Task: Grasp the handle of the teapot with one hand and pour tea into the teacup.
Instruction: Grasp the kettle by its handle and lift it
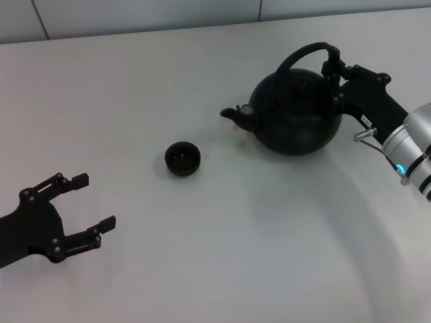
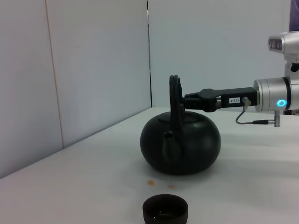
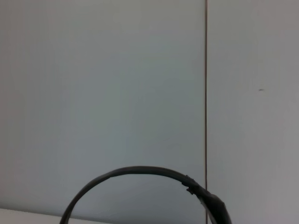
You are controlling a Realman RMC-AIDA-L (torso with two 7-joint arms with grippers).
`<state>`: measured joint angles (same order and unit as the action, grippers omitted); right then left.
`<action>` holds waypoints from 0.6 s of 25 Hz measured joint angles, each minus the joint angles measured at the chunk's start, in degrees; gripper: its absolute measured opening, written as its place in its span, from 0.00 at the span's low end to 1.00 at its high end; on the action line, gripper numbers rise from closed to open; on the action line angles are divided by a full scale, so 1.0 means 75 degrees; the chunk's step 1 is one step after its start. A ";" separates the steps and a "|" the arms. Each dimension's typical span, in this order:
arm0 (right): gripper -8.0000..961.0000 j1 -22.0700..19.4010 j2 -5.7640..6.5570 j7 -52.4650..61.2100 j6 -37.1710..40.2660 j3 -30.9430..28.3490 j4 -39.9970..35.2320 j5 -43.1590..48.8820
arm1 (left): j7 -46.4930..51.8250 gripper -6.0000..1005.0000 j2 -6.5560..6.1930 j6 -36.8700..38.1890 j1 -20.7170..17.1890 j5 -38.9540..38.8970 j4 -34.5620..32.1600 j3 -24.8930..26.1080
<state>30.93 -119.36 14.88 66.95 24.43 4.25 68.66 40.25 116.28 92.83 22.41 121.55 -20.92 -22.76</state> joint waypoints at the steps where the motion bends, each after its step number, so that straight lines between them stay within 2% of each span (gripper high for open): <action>1: 0.29 0.0000 -0.0001 0.0029 -0.0001 -0.0020 -0.0008 0.0000 | 0.0000 0.86 0.0000 -0.0015 0.0000 -0.0001 0.0000 0.0000; 5: 0.11 -0.0002 -0.0008 0.0057 0.0037 -0.0046 -0.0017 -0.0021 | 0.0000 0.85 0.0000 -0.0027 0.0001 -0.0001 0.0000 0.0000; 15: 0.10 0.0010 0.0003 0.0435 0.0293 0.0005 -0.0100 -0.0011 | 0.0007 0.85 0.0000 -0.0027 0.0028 -0.0001 -0.0003 0.0010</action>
<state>31.01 -119.33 18.15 69.14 24.46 3.51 68.58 40.30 116.28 92.63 22.62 121.55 -20.93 -22.69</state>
